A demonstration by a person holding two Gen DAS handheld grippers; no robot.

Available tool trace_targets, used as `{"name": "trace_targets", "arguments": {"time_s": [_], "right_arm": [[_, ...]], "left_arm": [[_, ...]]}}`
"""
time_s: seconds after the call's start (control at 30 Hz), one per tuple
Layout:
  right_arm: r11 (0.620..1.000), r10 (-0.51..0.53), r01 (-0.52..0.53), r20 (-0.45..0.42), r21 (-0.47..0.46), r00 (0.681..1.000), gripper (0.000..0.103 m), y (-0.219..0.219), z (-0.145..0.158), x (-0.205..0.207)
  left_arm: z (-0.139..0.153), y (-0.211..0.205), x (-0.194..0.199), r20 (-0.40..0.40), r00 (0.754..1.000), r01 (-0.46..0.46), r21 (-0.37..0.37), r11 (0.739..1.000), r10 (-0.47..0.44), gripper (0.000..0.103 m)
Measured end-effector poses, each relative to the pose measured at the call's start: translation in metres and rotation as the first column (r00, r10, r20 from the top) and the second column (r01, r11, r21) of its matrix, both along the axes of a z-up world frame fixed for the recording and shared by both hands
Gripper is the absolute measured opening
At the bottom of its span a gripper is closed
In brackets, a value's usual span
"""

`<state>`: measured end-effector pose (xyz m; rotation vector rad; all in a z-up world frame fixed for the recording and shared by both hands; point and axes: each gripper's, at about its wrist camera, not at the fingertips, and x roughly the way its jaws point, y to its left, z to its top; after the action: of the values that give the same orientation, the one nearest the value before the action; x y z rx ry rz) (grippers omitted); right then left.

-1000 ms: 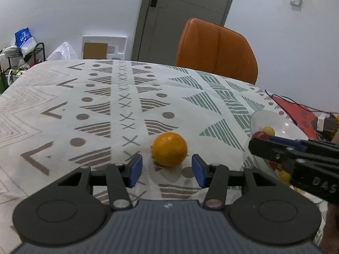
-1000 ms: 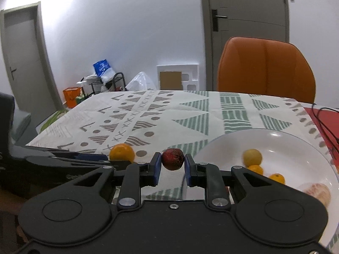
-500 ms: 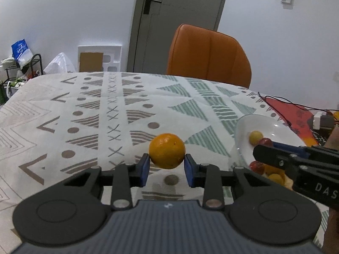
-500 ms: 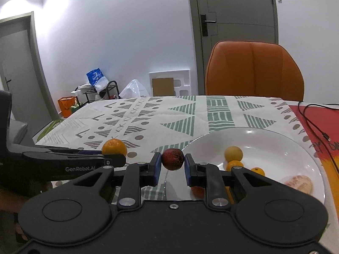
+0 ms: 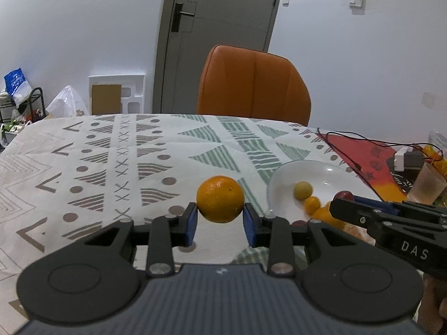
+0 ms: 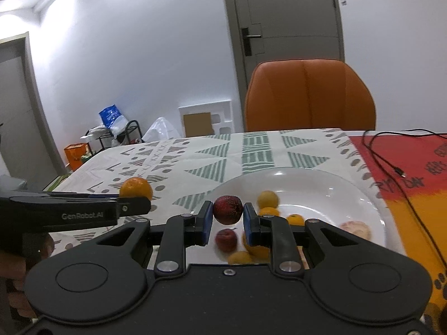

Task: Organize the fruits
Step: 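Carry the orange and red plum over the white plate and open both tools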

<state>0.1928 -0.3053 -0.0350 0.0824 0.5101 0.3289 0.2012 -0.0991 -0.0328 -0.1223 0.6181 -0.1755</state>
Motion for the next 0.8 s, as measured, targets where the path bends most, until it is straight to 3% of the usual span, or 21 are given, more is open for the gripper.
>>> {"name": "trace_targets", "arguments": {"time_s": [0.8], "right_arm": [[0.991, -0.13, 0.13, -0.002, 0.021, 0.991, 0.022, -0.059, -0.006, -0.005]], "left_arm": [[0.011, -0.041, -0.003, 0.039, 0.997, 0.064, -0.002, 0.998, -0.063, 0.033]]}}
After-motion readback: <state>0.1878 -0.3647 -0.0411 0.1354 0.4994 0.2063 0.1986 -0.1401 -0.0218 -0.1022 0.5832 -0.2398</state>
